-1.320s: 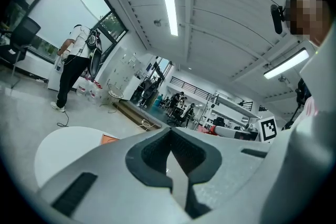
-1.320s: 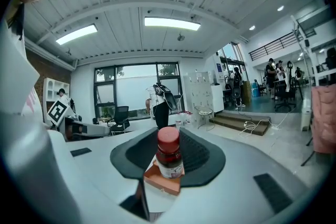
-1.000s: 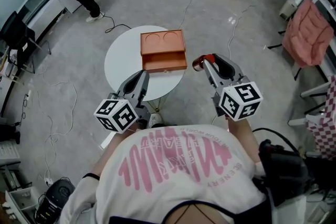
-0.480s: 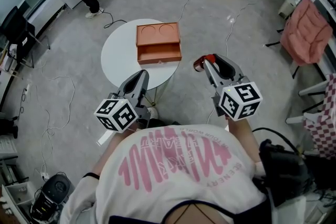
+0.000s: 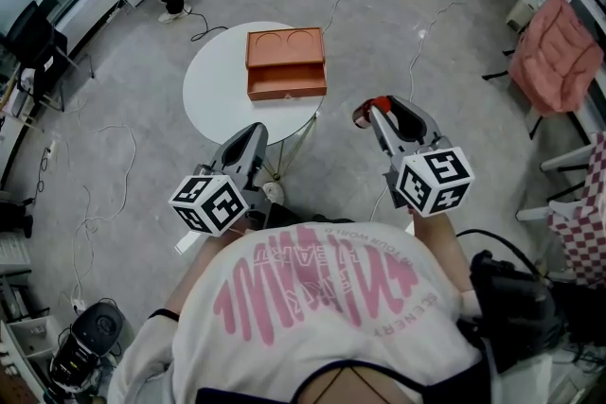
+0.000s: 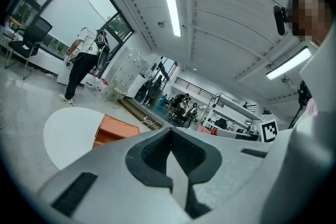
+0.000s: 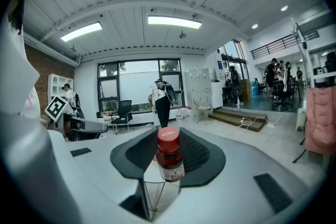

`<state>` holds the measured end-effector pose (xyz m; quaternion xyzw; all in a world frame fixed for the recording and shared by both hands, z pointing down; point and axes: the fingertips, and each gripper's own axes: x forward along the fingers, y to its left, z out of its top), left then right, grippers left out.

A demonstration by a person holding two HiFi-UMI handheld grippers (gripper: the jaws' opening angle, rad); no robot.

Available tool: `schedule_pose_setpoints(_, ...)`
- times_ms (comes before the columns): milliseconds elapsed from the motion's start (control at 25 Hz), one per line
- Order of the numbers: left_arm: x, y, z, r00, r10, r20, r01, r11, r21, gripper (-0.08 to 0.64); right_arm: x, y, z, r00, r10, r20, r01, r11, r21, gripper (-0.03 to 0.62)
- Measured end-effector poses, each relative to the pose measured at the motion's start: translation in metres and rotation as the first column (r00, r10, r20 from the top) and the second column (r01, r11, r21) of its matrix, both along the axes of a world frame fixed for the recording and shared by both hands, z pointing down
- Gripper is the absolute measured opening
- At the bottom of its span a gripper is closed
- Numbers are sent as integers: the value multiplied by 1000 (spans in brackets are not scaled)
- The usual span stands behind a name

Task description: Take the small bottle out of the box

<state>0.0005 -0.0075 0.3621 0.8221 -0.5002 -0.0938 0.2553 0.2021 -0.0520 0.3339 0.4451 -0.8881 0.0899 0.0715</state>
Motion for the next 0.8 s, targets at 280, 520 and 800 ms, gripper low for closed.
schedule_pose_setpoints(280, 2, 16, 0, 1000, -11, 7, 11, 1000, 1, 8, 4, 13, 3, 1000, -6, -4, 6, 1000, 3, 126)
schedule_pose_setpoints(520, -3, 24, 4, 1000, -20, 4, 20, 1000, -1, 8, 2, 20, 7, 1000, -7, -2, 7, 1000, -3, 126)
schedule_pose_setpoints(800, 4, 26, 12, 1000, -9, -1, 9, 1000, -15, 8, 6, 23, 15, 1000, -7, -16, 7, 1000, -15, 126)
